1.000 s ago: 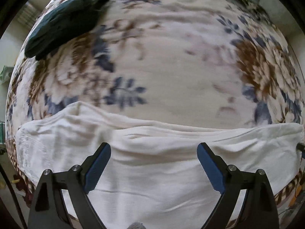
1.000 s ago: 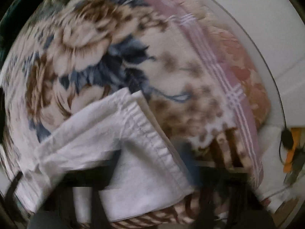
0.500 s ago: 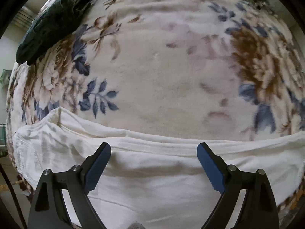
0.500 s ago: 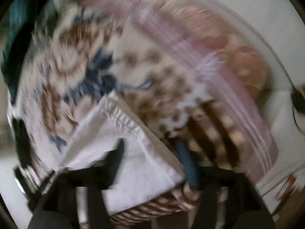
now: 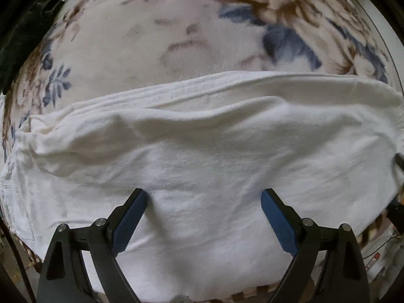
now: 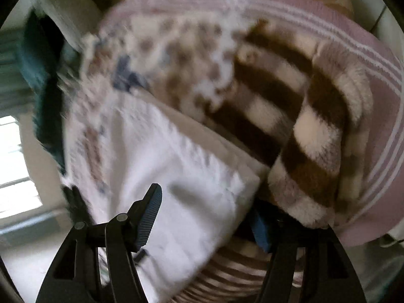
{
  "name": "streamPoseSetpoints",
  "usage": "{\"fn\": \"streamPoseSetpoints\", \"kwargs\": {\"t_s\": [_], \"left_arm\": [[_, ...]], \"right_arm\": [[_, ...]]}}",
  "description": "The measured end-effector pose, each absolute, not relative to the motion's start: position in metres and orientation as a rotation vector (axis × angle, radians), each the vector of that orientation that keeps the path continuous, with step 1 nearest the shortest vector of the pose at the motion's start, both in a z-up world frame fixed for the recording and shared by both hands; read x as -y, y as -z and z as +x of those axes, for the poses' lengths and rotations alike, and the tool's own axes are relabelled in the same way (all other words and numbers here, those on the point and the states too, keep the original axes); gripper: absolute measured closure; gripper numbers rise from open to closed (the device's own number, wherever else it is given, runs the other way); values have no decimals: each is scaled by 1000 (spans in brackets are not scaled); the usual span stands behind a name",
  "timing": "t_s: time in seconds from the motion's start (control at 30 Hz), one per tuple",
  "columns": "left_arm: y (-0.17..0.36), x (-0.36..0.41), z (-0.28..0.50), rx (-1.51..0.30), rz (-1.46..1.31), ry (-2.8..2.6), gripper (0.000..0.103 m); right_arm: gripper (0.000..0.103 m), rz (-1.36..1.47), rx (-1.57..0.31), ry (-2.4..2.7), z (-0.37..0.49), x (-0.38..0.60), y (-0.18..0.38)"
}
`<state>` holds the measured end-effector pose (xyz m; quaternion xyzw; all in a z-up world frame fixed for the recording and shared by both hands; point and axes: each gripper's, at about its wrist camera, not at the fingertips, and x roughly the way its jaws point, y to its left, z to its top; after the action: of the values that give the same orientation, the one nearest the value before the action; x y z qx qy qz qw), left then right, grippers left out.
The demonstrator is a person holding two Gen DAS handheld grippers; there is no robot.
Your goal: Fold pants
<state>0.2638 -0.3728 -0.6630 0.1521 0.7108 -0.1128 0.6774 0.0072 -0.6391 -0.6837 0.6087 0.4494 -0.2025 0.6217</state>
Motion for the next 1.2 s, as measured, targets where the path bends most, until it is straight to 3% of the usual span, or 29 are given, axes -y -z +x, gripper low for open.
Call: {"fn": "streamPoseSetpoints", "kwargs": {"t_s": [0.07, 0.27, 0.47, 0.67, 0.73, 0.77, 1.03, 1.2], "left_arm": [[668, 373, 268, -1614, 334, 251, 4], [680, 365, 286, -1654, 329, 241, 0], [690, 363, 299, -1676, 291, 250, 0], [695, 361, 302, -1668, 284, 232, 0], [698, 371, 290, -1676, 286, 228, 0], [701, 374, 288, -1682, 285, 228, 0], [700, 371, 315, -1723, 252, 225, 0], [679, 357, 328, -1695, 356, 135, 0]], "right_arm": [[45, 1420, -958, 413, -1, 635, 670], [45, 1452, -1074, 319, 2, 594, 689], [48, 1541, -788, 275, 19, 607, 690], [48, 1473, -898, 224, 56, 608, 710], [74, 1484, -907, 253, 55, 610, 718], [97, 1480, -890, 277, 53, 611, 717], [98, 1350, -936, 368, 67, 609, 702], [98, 1270, -921, 440, 59, 598, 650]]}}
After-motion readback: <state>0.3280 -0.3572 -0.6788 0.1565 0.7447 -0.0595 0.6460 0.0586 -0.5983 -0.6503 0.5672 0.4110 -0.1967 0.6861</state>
